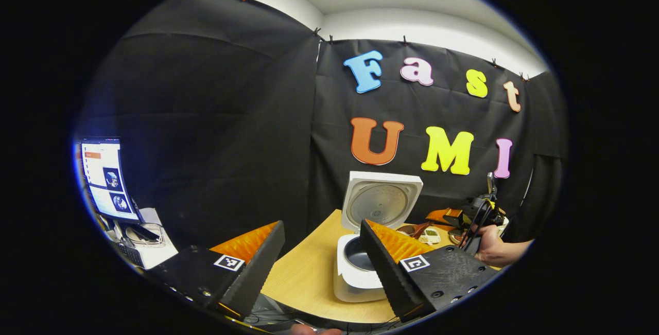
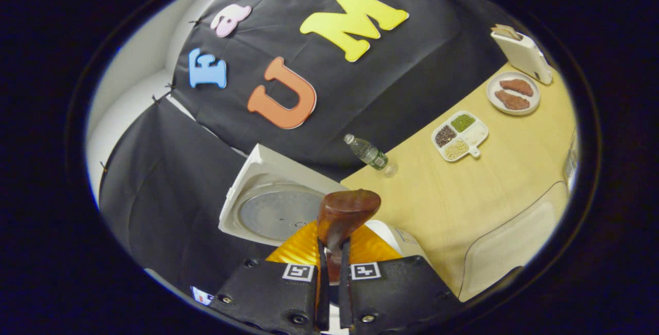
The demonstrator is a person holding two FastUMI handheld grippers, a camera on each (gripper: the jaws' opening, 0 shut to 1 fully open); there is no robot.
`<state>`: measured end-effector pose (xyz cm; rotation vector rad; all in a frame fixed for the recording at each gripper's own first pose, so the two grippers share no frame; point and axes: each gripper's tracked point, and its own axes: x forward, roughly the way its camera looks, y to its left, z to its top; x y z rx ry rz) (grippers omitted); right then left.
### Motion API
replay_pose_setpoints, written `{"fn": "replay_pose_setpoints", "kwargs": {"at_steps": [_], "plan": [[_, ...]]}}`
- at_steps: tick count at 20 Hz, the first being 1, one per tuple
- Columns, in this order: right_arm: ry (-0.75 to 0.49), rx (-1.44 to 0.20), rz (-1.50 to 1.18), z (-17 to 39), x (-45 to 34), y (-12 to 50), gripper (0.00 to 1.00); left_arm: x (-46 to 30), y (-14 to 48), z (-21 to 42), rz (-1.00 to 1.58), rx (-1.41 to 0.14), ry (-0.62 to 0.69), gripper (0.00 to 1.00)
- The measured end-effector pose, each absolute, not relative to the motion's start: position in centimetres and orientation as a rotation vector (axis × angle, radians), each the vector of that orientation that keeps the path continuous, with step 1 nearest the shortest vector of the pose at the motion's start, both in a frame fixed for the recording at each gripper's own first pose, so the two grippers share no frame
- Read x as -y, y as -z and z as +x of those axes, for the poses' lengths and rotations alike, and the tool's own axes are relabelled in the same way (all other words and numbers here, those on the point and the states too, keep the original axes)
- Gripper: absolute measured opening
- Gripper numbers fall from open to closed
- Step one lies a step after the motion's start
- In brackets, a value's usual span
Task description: Close the left gripper, press the button to open the rice cooker; take a wooden spoon from the chopstick holder with the right hand, scoop a spoonful of rice and pour it into the rice cooker, then put the wooden spoon back into the chopstick holder.
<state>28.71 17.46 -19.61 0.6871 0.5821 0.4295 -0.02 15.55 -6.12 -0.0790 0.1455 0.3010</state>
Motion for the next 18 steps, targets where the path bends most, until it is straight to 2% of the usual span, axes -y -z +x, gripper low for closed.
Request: {"fn": "replay_pose_setpoints", "kwargs": {"at_steps": [7, 18], "plan": [[-0.423, -0.603, 0.561, 28.8, -18.4, 20.3, 0.13, -16.5, 6.6, 0.5, -0.099, -0.144, -0.306, 0.94], [-0.464, -0.515, 0.247, 27.9, -20.4, 18.4, 0.13, -17.0, 6.9, 0.1, -0.117, -0.143, -0.310, 0.94]]}}
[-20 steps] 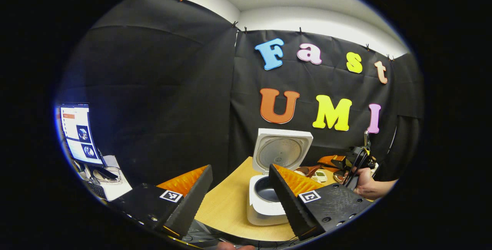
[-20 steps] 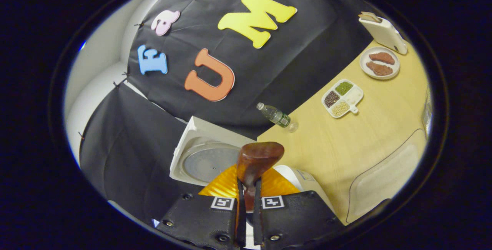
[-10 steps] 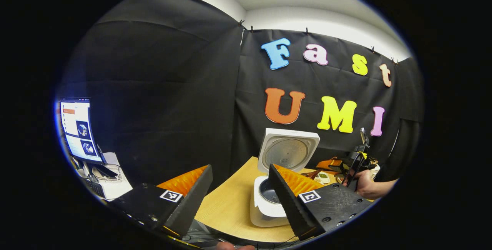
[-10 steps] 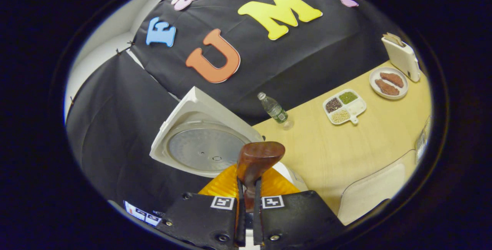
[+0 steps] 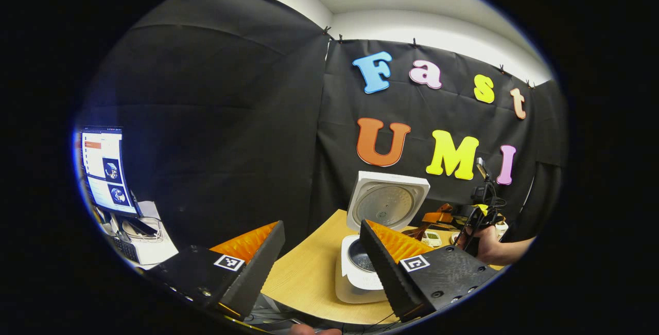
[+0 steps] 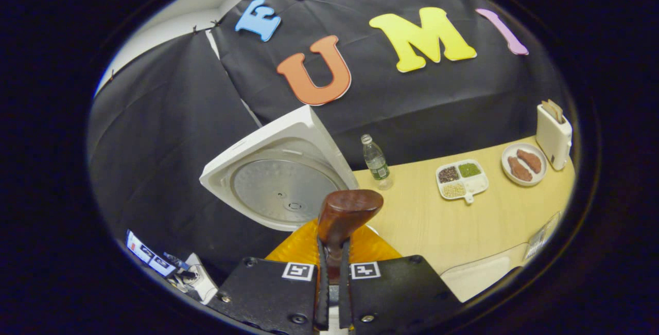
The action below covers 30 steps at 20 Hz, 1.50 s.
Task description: Close the left gripper, press the button to open the rice cooker; take a wooden spoon from the chopstick holder with the right hand, scoop a spoonful of rice and pour it into the rice cooker, then put the wooden spoon back into the chopstick holder.
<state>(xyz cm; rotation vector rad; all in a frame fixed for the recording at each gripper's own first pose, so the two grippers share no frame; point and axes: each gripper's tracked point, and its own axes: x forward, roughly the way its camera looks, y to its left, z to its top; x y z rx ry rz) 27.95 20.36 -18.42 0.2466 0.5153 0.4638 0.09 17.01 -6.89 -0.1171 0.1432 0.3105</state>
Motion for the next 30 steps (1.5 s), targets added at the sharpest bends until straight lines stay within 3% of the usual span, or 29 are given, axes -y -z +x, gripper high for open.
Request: {"fn": "replay_pose_setpoints", "kwargs": {"at_steps": [21, 30], "plan": [[-0.631, -0.164, -0.421, 24.8, -26.6, 12.2, 0.12, -17.3, 6.3, -0.9, -0.137, -0.117, -0.310, 0.94], [-0.662, -0.130, -0.436, 22.6, -27.4, 11.9, 0.12, -17.0, 6.1, -1.4, -0.137, -0.114, -0.305, 0.94]]}}
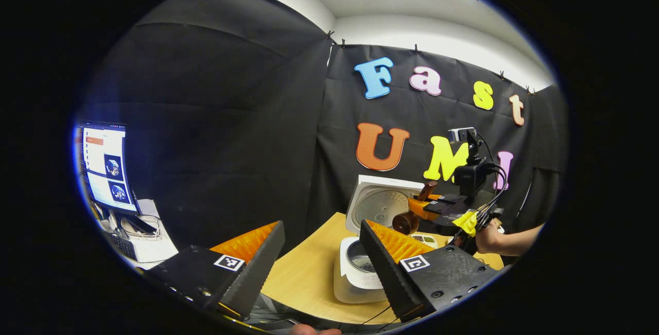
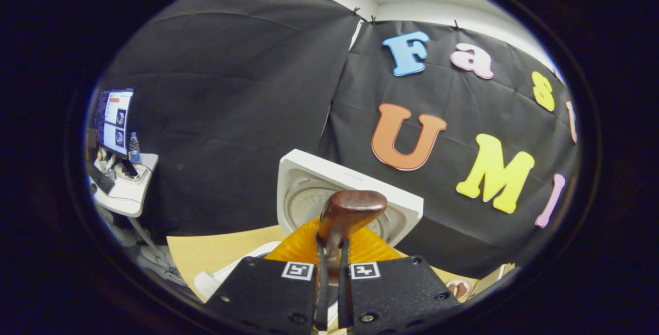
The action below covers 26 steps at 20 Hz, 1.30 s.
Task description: Close the left gripper, press the button to open the rice cooker; take a wooden spoon from the chopstick holder with the right hand, scoop a spoonful of rice and pour it into the rice cooker, then put the wooden spoon back into the chopstick holder.
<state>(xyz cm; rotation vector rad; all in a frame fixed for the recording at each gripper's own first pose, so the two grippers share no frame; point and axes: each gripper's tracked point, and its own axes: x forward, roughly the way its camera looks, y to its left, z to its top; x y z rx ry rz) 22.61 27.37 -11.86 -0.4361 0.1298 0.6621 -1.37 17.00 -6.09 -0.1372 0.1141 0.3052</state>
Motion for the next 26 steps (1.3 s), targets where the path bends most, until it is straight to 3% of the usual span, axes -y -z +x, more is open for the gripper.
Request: {"fn": "replay_pose_setpoints", "kwargs": {"at_steps": [10, 18, 26], "plan": [[-0.594, -0.184, -0.107, 22.7, -22.0, 7.7, 0.12, -14.0, 5.3, -1.0, -0.126, -0.129, -0.250, 0.94], [-0.377, -0.256, 0.194, 22.4, -5.2, 5.7, 0.12, -4.3, 5.6, 2.4, -0.117, -0.145, -0.081, 0.94], [-0.116, -0.252, 0.105, 21.1, 13.6, 8.1, 0.12, 4.2, 6.0, 4.6, -0.101, -0.161, 0.048, 0.94]]}}
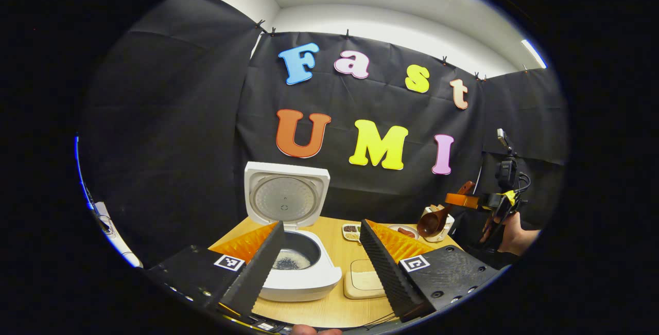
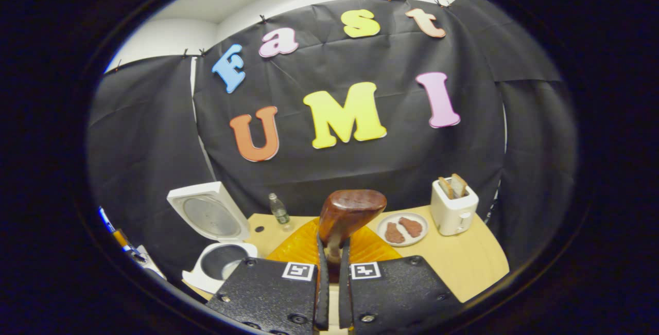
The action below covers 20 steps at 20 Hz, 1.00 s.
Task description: Close the left gripper, press the button to open the rice cooker; take a wooden spoon from the chopstick holder with the right hand, scoop a spoonful of rice and pour it into the rice cooker, then put the wooden spoon back into the chopstick holder.
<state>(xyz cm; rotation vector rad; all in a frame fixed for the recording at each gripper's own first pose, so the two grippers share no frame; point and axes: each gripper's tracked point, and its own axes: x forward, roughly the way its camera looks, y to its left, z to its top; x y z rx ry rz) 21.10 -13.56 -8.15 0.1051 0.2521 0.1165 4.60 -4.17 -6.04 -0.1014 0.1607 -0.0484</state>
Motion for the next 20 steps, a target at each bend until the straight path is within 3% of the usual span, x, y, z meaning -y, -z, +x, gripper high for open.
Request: {"fn": "replay_pose_setpoints", "kwargs": {"at_steps": [7, 20], "plan": [[-0.020, -0.353, 0.128, 23.3, 22.1, 15.4, 0.13, 6.5, 7.1, 6.6, -0.076, -0.215, 0.036, 0.94], [-0.045, -0.487, 0.088, 26.6, 23.9, 28.3, 0.12, 7.3, 9.8, 7.0, 0.009, -0.317, -0.007, 0.94]]}}
